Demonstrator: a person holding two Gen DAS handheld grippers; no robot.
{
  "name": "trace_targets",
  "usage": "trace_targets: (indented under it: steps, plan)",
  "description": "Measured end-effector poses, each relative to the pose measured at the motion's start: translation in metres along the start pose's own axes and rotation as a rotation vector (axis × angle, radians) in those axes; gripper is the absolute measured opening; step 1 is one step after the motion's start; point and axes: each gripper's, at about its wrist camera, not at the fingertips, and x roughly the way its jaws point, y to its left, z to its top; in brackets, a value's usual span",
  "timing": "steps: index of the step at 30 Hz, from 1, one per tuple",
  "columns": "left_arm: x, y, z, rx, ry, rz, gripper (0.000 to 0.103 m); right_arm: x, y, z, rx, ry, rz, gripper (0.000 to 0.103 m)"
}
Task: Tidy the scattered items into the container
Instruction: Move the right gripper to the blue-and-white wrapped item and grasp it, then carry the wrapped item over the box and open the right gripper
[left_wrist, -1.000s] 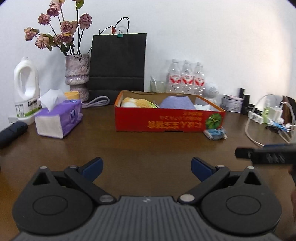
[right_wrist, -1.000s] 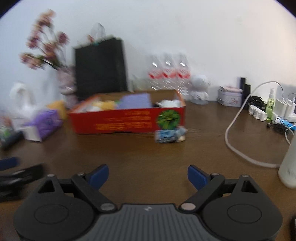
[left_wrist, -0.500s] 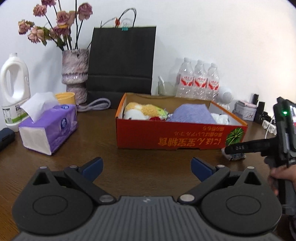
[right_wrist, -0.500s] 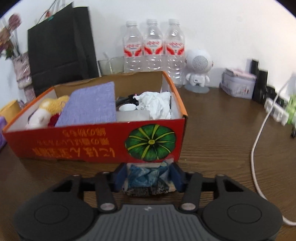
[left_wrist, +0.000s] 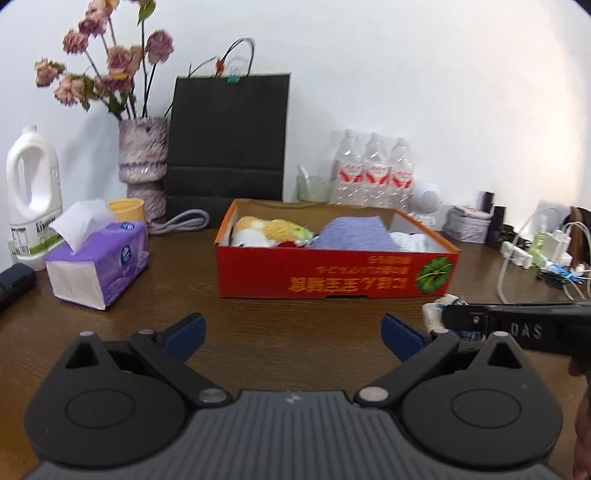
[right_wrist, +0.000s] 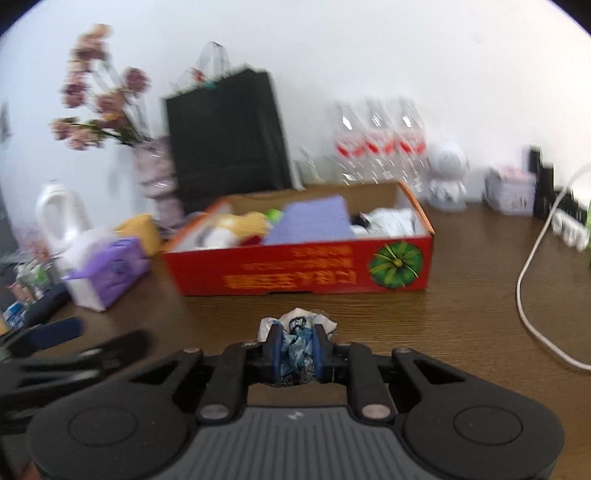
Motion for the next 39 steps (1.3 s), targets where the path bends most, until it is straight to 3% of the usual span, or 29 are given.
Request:
trace_targets:
  steps: [3,7,13,17,21,30,33,39]
  plan:
    - [-0.021,-0.008,-0.003,0.019,-0.038,-0.014,0.103,-0.032,0.011,-0.01,-0.005,-0.043,0.029,0.016]
    - [-0.043,-0.015,-0.014,0.031,-0.036,-0.019,0.103,-0.064,0.025,-0.031,-0.085,-0.105,-0.013,0.016]
    - [-0.078,-0.012,-0.038,0.056,-0.074,-0.035,0.103,-0.11,0.022,-0.06,-0.069,-0.214,-0.003,0.016]
    - [-0.098,-0.003,-0.051,0.014,-0.094,-0.041,0.103,-0.138,0.029,-0.088,-0.082,-0.304,-0.003,0.017]
    - [-0.114,0.003,-0.055,-0.005,-0.167,-0.054,0.103,-0.148,0.038,-0.105,-0.112,-0.352,-0.009,0.017]
    - [-0.087,0.02,-0.034,-0.042,-0.181,-0.034,0.103,-0.123,0.031,-0.077,-0.115,-0.361,-0.016,0.018]
    - [-0.059,0.025,-0.016,-0.021,-0.207,-0.037,0.103,-0.097,0.021,-0.053,-0.111,-0.352,-0.017,0.019]
    - [0.023,0.037,0.042,0.068,-0.272,0.045,0.103,-0.015,-0.002,0.014,-0.137,-0.331,-0.025,0.019]
